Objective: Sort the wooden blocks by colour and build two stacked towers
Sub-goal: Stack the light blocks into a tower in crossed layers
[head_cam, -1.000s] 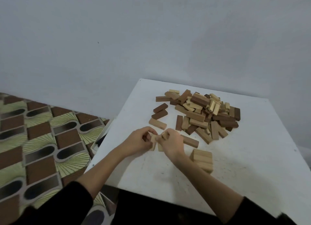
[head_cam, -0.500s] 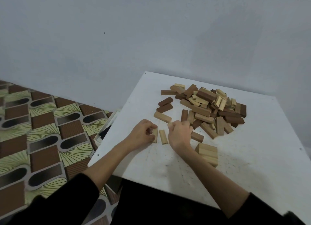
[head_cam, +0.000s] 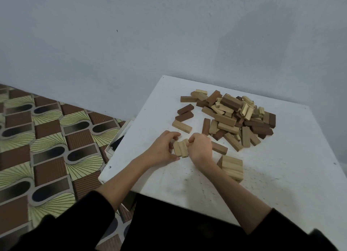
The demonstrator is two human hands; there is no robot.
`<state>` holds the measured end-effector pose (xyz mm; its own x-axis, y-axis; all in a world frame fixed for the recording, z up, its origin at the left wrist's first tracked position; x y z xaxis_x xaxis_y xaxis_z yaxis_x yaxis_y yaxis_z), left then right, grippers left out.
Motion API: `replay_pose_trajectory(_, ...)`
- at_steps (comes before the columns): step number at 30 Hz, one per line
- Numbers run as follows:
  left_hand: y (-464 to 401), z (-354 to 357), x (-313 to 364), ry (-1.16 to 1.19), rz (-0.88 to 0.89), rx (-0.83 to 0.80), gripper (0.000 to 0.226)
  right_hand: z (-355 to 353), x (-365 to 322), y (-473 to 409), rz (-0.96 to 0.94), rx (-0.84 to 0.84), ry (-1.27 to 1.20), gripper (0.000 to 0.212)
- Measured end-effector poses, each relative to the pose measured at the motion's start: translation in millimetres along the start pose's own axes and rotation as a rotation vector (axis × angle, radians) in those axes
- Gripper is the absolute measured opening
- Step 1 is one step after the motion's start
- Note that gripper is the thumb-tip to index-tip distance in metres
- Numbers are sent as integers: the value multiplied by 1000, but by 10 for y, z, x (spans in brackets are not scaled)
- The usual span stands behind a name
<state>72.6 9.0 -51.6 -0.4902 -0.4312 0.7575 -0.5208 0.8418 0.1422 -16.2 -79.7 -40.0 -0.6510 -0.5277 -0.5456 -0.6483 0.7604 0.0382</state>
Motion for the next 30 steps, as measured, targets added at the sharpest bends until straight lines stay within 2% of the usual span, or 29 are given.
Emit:
replay_pose_trajectory(4,12,-14,-2,10,18,16,73,14,28,26,-24,-12,-40,16)
replay_pose_trajectory(9,16,-9,-13,34,24,-20,76,9,-54,98,-143,-64,-122,46)
replay_pose_trajectory(15,28,-8,9,67,48,-14,74,141,-176,172,-281,-157,-125,64)
replay_pose_trajectory(22,25,-12,12,65,66,-21,76,144,-207,172,-328,-151,-136,65)
replay_pose_trajectory(30,7,-5,-2,54,75,-22,79,163,-198,155,-330,-176,-118,79)
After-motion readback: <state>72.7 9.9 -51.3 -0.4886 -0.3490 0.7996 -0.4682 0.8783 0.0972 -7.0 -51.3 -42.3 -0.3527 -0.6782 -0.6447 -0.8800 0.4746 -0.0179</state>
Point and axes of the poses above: each hand's wrist, its own y-axis away from the middle knuckle, its own z-axis out of the palm, x = y × z, the point moved 10 cm from there along -y, towards the middle knuckle, and after that the axes turned 9 degrees about -z, right-handed, at the moved point
